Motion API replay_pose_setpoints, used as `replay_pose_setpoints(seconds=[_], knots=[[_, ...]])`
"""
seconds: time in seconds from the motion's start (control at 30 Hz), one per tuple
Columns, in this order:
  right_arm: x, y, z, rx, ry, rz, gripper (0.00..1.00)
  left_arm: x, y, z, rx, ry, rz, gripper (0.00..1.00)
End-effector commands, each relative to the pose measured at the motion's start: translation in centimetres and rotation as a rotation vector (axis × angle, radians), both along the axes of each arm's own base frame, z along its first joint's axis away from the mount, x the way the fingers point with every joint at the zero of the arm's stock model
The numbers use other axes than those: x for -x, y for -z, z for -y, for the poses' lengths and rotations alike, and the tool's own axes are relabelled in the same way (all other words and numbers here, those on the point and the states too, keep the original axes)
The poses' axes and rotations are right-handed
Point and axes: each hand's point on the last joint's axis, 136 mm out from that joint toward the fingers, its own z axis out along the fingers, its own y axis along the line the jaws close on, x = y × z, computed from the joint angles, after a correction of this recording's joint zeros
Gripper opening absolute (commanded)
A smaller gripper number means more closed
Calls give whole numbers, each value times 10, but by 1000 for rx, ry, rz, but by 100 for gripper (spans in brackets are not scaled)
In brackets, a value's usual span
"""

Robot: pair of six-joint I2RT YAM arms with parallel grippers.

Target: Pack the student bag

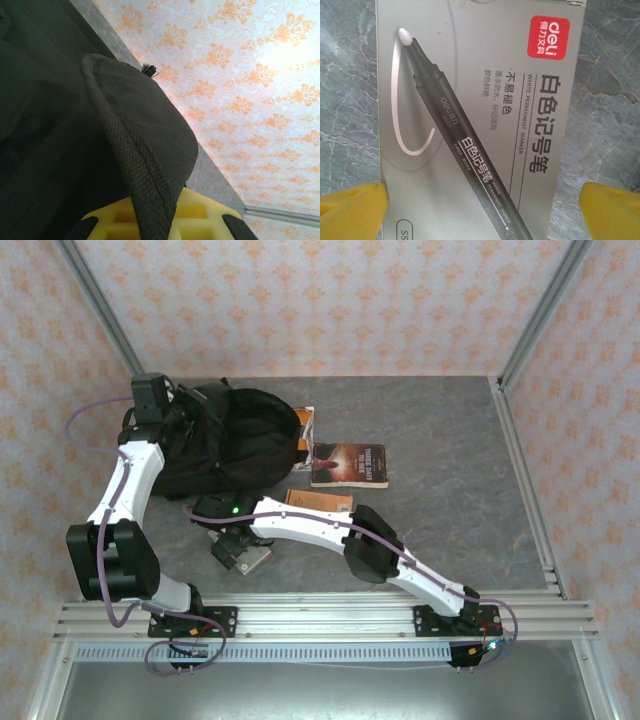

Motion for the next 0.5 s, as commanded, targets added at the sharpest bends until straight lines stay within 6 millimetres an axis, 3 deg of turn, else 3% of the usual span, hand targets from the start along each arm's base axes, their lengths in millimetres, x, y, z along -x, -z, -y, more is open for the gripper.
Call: replay_pose_setpoints(seconds=[0.0, 0.3, 0.47], knots=[[7, -3, 1, -5, 1, -36, 99, -2, -9, -6, 6, -14, 34, 0], [12, -4, -2, -21, -2, -64, 99, -2, -9, -5, 11, -11, 36, 0], [8, 6, 4, 19, 8, -44, 99, -2, -9, -5, 13, -11, 36, 0]])
